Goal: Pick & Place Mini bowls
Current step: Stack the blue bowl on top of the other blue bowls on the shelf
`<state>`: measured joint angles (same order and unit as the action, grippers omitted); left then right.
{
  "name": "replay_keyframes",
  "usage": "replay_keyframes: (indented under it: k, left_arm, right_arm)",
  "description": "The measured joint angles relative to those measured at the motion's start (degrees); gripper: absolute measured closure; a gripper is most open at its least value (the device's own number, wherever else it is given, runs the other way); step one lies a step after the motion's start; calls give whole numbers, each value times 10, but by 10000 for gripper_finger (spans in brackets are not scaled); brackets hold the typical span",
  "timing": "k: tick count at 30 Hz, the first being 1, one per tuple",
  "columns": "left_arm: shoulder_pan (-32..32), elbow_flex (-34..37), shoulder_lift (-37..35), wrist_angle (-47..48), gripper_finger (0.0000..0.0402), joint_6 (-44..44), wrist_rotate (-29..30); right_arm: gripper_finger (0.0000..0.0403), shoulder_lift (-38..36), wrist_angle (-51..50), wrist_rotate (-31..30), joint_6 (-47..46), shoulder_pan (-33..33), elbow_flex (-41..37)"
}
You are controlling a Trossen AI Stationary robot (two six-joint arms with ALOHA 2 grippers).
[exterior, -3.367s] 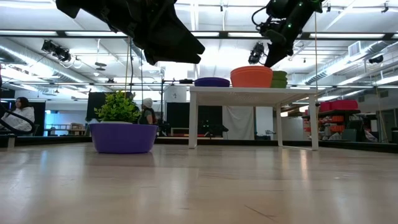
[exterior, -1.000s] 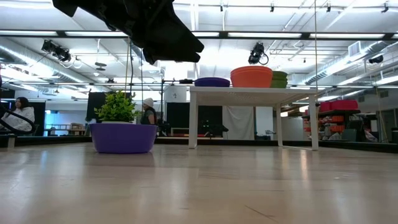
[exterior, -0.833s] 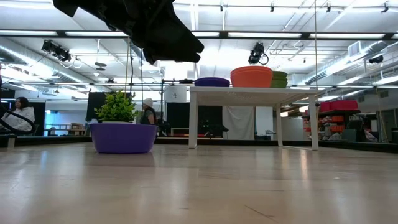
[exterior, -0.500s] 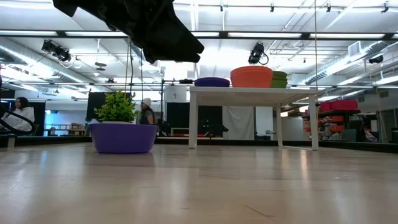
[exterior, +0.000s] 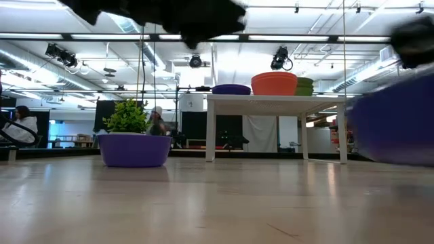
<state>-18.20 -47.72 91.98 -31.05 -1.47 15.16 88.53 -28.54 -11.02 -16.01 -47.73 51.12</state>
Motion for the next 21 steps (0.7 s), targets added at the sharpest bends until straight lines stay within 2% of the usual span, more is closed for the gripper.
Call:
replay_keyframes:
  k: [4, 8, 13, 18, 21]
  left_arm:
    - [-2, 0, 49, -82, 218, -82, -101]
    - [-8, -28, 92, -73, 218, -88, -149]
    - [-19, -117, 141, 44, 198, -128, -191]
    - [-19, -211, 170, 201, 146, -137, -209]
    - [-19, -243, 176, 259, 119, -153, -205]
  right_arm:
    - [396, 0, 75, 33, 166, 70, 7]
    - [399, 0, 118, 73, 262, 121, 7]
    - [399, 0, 125, 88, 296, 151, 7]
    - [400, 0, 122, 92, 295, 153, 7]
    - [400, 0, 124, 96, 295, 147, 7]
